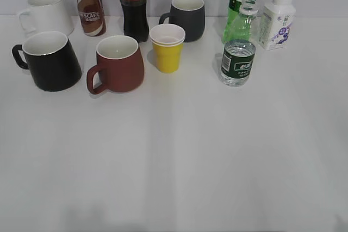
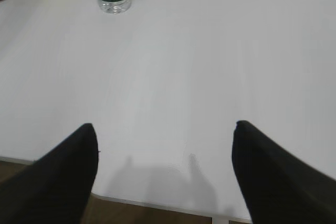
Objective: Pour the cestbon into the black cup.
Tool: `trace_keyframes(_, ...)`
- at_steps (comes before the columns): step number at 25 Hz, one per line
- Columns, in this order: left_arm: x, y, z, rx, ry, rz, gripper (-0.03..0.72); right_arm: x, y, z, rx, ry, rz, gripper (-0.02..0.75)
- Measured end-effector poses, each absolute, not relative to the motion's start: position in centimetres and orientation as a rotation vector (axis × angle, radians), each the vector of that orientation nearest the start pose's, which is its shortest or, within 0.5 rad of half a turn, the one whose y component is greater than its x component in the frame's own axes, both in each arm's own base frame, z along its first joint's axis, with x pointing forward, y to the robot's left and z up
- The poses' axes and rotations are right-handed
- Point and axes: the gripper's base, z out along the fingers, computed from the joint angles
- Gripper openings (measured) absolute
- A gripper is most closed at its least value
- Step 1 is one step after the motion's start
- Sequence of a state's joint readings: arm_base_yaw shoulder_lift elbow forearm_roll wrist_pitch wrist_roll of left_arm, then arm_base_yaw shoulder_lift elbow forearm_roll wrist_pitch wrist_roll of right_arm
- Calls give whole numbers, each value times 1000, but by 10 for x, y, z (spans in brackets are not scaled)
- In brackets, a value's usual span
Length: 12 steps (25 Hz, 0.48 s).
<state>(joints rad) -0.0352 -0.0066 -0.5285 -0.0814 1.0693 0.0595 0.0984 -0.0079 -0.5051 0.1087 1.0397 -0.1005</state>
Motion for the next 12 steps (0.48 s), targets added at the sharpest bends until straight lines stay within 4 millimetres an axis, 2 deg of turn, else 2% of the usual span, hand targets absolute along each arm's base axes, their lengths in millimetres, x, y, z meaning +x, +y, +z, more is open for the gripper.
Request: trace_keyframes(12, -10, -6, 284, 101, 2015, -82, 225, -7, 8, 281, -195, 1997, 126, 593)
